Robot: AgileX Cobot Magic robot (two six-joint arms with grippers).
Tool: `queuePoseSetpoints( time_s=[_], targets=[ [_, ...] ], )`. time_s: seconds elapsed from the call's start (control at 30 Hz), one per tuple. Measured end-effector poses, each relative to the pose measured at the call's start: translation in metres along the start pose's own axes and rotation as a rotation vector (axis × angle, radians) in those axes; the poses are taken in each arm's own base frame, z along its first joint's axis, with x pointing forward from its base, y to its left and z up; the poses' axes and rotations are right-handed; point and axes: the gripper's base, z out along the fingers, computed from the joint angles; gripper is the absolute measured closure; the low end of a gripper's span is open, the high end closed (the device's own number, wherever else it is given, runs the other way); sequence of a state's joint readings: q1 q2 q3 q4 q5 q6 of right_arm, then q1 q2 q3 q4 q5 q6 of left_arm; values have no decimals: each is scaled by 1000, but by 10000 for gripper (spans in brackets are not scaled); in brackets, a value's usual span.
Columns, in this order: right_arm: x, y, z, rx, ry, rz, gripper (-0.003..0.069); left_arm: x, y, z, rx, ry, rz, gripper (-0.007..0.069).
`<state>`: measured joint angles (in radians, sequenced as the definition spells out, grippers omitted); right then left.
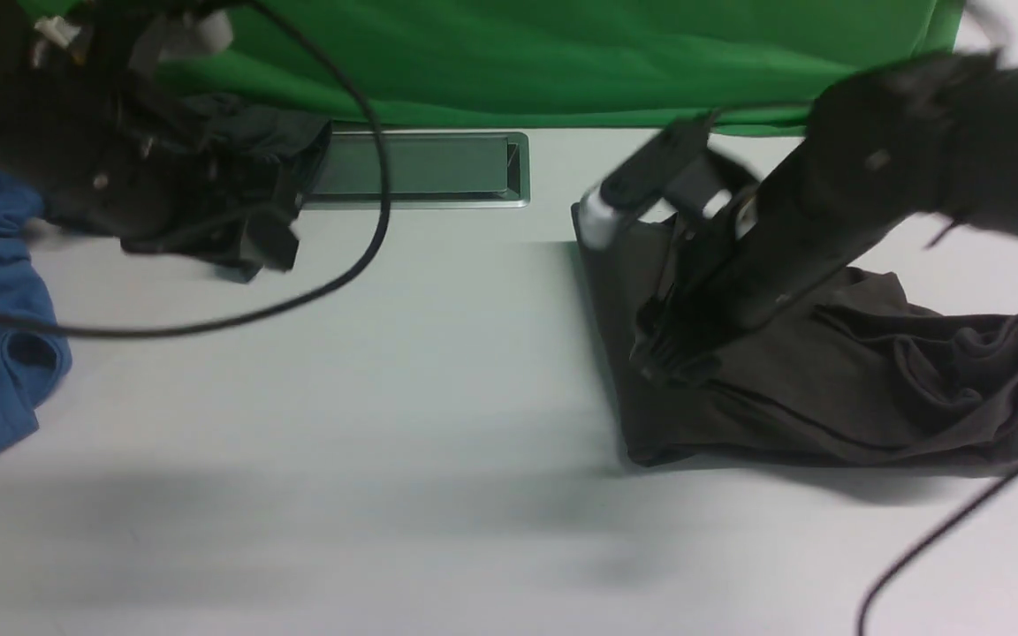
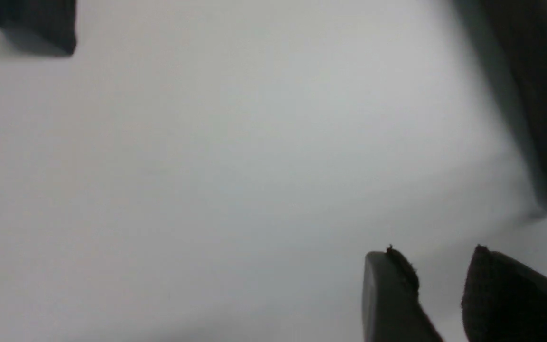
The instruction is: Fold a long-sleeved shirt on a white desktop.
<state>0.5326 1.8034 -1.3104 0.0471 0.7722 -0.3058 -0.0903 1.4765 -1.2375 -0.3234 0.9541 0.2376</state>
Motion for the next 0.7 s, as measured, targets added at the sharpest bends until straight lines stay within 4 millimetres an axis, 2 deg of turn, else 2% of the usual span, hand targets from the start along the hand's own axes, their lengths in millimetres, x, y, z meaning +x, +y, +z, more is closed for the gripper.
queuePoseSetpoints(
  time_s=[0.13, 0.17, 0.4, 0.7],
  targets=[
    [-2, -1, 18, 5, -8, 15, 248, -2, 0, 1, 7, -39, -14, 439],
    [-3, -2, 18, 6, -13, 16, 251, -2, 0, 1, 7, -39, -14, 439],
    [-6, -3, 20, 23, -49, 29, 420, -4, -1, 0, 7, -58, -17, 439],
    [-2, -3, 32, 12, -6, 43, 501, -4, 0, 0, 5, -61, 2, 436]
  ],
)
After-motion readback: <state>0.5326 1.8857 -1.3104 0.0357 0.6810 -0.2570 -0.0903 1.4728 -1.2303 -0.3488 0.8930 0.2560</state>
